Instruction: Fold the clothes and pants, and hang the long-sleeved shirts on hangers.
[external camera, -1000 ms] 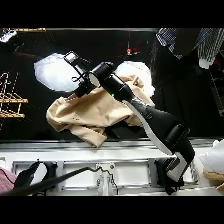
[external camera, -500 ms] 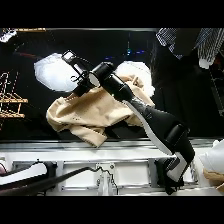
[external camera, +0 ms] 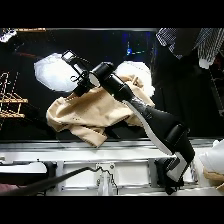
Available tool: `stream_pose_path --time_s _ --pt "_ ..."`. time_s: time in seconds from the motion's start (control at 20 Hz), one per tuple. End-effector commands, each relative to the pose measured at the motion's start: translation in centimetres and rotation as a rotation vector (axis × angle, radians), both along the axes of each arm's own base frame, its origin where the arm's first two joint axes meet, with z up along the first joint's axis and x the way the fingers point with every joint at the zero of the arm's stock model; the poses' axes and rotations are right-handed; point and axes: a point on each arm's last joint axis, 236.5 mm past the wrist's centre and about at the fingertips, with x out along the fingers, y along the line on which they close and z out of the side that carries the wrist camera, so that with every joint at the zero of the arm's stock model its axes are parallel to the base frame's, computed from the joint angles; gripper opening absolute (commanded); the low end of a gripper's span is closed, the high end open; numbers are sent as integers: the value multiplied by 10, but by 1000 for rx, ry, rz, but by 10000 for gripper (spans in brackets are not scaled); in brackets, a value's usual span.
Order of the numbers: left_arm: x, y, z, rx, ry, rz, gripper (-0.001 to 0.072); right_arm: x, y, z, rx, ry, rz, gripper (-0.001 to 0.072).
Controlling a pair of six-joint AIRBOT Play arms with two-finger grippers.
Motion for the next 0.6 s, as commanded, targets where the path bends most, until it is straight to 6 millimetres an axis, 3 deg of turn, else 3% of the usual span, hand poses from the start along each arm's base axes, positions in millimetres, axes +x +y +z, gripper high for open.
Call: stream_pose_path --time_s 0.0,0.1,0.3,0.5,0.55 --pt "1 13 -10 1 -10 4 346 -3 3 0 14 15 3 31" --pt "4 14 -19 -3 7 -22 285 -5 6 1 25 22 5 31" --pt "12 6 -36 -27 26 -50 257 -7 7 1 31 29 6 31" --pt "14 8 -38 -18 27 -59 165 -8 6 0 26 35 7 31" --pt "13 8 -35 -17 26 -56 42 -7 6 0 27 33 7 31"
